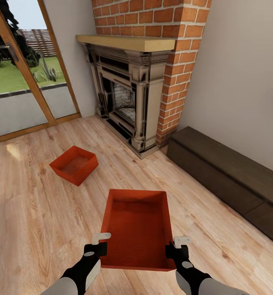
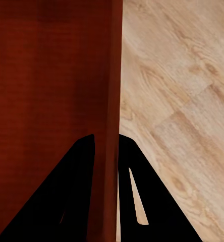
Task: Move the two storage containers from the living room to the garage. In the garage, place one container on the floor and stack the other container on top of it (either order is fine).
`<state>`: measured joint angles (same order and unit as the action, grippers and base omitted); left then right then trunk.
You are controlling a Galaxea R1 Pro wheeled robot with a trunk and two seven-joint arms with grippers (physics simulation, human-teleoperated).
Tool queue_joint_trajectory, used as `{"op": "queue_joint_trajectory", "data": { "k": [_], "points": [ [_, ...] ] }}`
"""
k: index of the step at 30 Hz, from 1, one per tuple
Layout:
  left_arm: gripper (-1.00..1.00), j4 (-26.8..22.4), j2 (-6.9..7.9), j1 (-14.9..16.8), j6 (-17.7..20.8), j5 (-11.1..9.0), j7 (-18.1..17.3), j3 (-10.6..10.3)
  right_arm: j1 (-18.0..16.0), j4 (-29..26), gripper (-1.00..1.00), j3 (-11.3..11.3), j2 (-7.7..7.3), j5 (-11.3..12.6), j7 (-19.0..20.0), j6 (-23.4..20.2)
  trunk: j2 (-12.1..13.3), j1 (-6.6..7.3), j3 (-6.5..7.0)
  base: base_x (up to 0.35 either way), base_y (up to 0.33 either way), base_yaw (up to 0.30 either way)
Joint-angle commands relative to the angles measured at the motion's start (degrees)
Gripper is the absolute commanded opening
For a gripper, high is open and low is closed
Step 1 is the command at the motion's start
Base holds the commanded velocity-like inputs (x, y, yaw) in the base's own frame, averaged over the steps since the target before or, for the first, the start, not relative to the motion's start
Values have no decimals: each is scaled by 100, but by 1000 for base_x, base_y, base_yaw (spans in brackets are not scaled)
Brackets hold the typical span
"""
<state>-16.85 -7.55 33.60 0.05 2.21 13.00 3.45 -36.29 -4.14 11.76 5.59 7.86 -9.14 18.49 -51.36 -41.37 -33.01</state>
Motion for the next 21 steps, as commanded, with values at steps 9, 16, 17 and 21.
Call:
{"op": "queue_joint_trajectory", "data": {
  "k": [9, 16, 17, 21],
  "points": [
    [-100, 6, 18, 4, 9, 78, 54, 147, -4, 1, -100, -165, -14, 127, -35, 48, -4, 0, 78, 0, 0, 83],
    [-100, 6, 18, 5, 12, 78, 54, 147, -4, 1, -100, -165, -14, 128, -35, 44, -4, 0, 142, 0, 0, 83],
    [-100, 6, 18, 3, 12, 78, 54, 147, -3, 1, -100, -165, -14, 128, -35, 45, -4, 0, 151, 0, 0, 83],
    [-100, 6, 18, 2, 12, 78, 54, 147, -2, 1, -100, -165, -14, 128, -35, 48, -4, 0, 187, 0, 0, 83]
  ]
}}
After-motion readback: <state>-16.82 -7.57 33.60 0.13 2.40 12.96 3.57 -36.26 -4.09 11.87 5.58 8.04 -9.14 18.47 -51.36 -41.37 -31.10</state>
